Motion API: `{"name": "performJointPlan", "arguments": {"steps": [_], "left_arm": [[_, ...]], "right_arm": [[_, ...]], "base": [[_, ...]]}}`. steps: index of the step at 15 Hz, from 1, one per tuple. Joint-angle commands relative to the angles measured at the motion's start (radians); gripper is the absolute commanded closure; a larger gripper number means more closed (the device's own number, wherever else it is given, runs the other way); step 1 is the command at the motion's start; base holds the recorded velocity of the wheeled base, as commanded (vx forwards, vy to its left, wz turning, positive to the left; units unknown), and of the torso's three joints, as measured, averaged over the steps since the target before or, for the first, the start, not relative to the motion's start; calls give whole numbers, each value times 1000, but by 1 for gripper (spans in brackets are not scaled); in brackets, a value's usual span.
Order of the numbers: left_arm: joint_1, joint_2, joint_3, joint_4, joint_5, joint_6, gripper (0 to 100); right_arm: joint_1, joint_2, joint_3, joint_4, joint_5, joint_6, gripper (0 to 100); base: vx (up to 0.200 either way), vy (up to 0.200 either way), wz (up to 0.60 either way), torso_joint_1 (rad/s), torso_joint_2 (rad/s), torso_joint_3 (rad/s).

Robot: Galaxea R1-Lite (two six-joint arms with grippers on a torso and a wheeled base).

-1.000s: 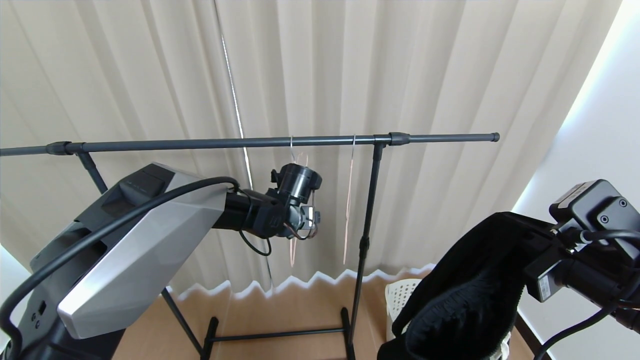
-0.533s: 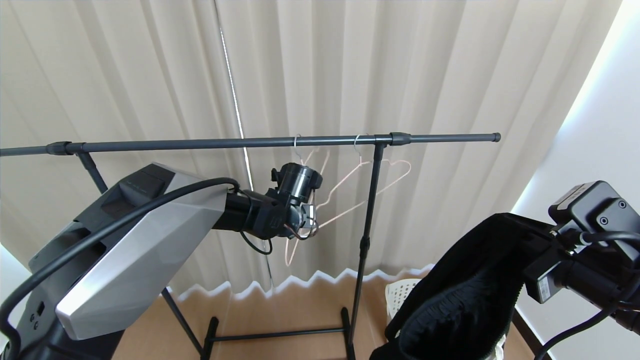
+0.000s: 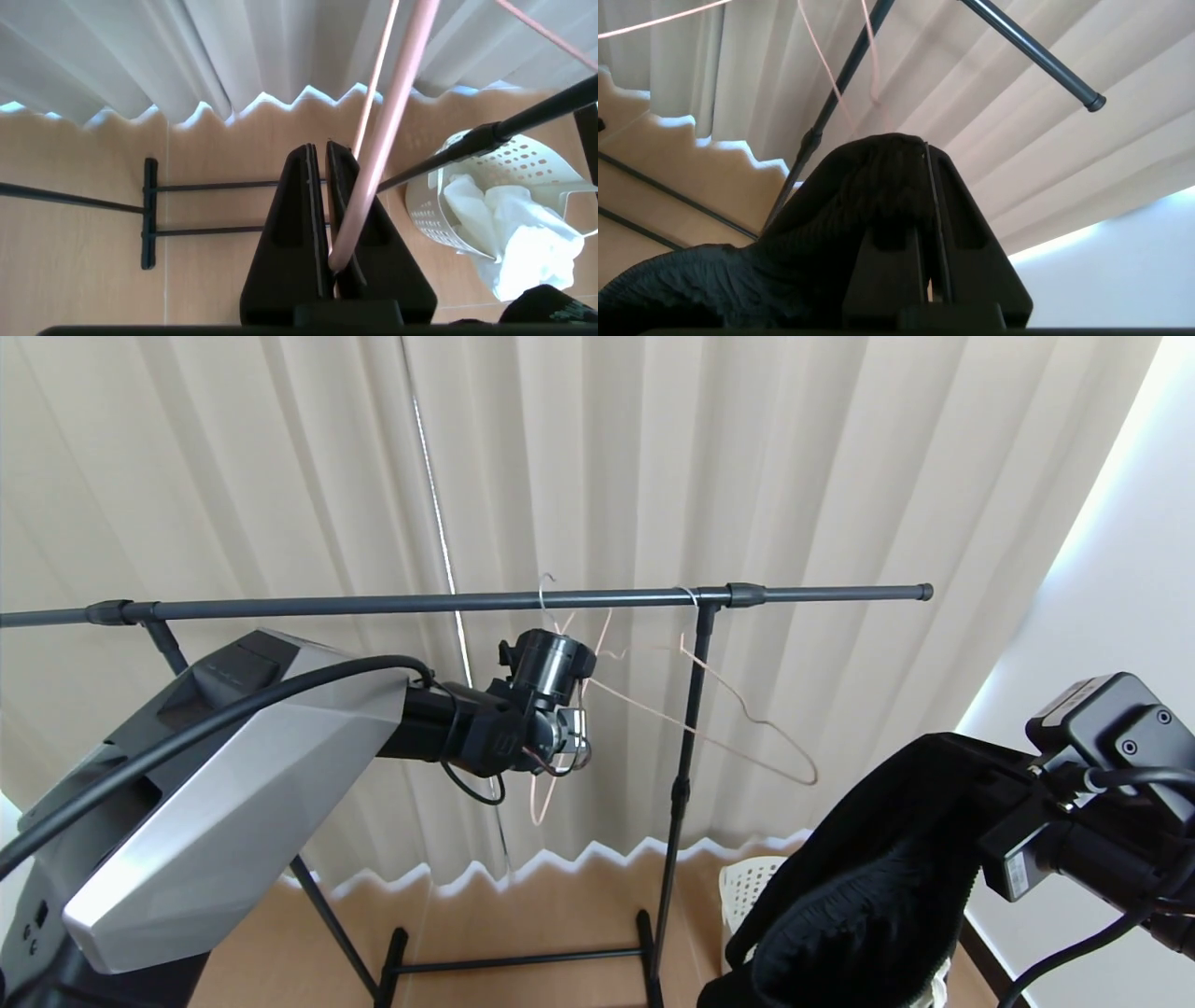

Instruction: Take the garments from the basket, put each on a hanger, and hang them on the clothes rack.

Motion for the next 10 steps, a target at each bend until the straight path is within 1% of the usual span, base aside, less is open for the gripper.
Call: {"name": "performJointPlan", "arguments": {"steps": [1, 2, 5, 6, 7, 10], "left_arm": [[0, -27, 12, -1, 0, -1, 100], [0, -46, 31, -2, 0, -1, 100], [-11, -125, 138, -67, 0, 8, 100], [-11, -127, 138, -67, 0, 8, 100], [-9, -150, 189, -79, 0, 10, 100], [-11, -177, 252, -93, 0, 8, 100]], "right_arm": [[1, 2, 0, 0, -1, 0, 100], [1, 2, 0, 0, -1, 0, 100], [1, 3, 0, 0, -1, 0, 100], [1, 3, 0, 0, -1, 0, 100], [1, 5, 0, 0, 1, 0, 100], [1, 5, 0, 1, -1, 0, 100]], "base": [[0, 0, 0, 0, 0, 0], [0, 0, 0, 0, 0, 0], [0, 0, 0, 0, 0, 0], [0, 0, 0, 0, 0, 0], [0, 0, 0, 0, 0, 0], [0, 0, 0, 0, 0, 0]]}}
